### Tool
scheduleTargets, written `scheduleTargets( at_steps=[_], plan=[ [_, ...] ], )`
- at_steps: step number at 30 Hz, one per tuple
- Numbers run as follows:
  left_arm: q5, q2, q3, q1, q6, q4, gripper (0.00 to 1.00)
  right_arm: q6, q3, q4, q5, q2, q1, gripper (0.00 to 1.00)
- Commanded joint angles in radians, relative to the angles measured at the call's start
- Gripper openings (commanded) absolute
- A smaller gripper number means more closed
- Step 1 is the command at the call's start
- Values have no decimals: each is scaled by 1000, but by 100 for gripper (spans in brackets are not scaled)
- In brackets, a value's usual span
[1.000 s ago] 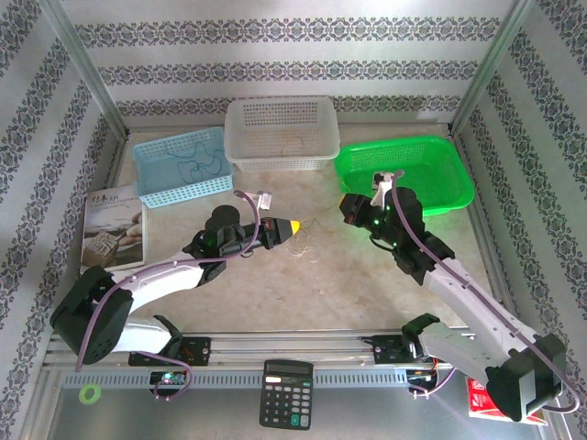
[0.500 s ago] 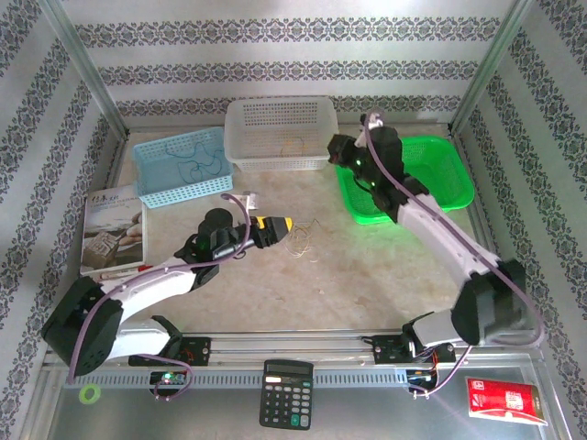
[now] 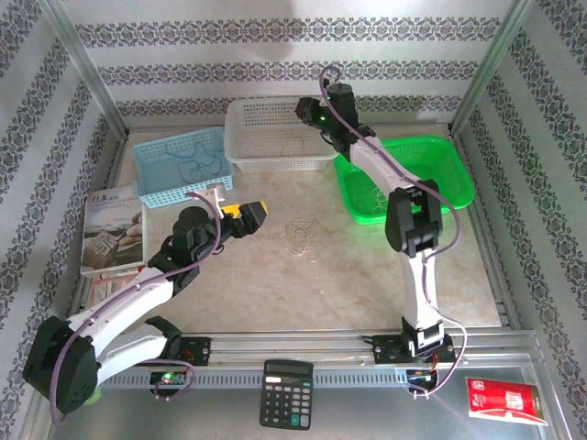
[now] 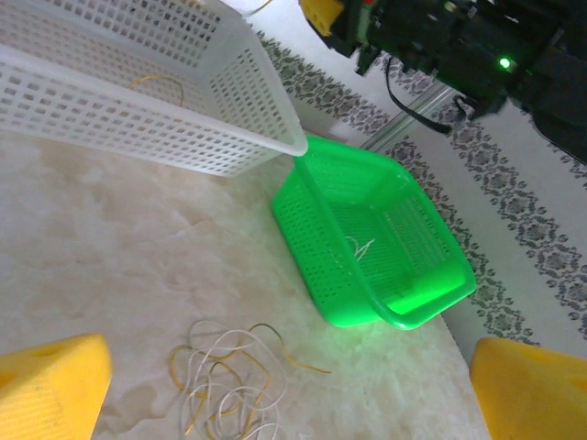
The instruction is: Untangle the cables
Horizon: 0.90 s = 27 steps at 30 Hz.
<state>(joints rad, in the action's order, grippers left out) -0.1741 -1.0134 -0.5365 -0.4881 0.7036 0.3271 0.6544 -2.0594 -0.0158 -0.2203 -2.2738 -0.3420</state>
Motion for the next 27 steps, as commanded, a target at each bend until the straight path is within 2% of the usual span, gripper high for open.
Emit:
scheduleTargets(
  at_steps=[1, 2, 7, 14, 21, 27],
  plan=[
    [6, -2, -41, 17, -27, -62, 100, -23, -200, -123, -109, -110, 4, 54],
    [2, -6, -46, 18, -27, -67, 100, -33, -231, -144, -126, -118, 0, 59],
    [3, -11, -55, 23, -33, -72, 100, -88, -65, -112, -120, 42, -29, 59],
    [-39, -45, -68, 32, -50, -53, 100, -57, 435, 15, -78, 394, -61, 57],
    [-39, -51, -87, 43, -92, -85, 100, -28, 935, 91, 30, 729, -88, 56],
    [-23, -50, -98, 46, -51, -140, 100, 27, 1242, 124, 142, 934, -126, 56]
  ],
)
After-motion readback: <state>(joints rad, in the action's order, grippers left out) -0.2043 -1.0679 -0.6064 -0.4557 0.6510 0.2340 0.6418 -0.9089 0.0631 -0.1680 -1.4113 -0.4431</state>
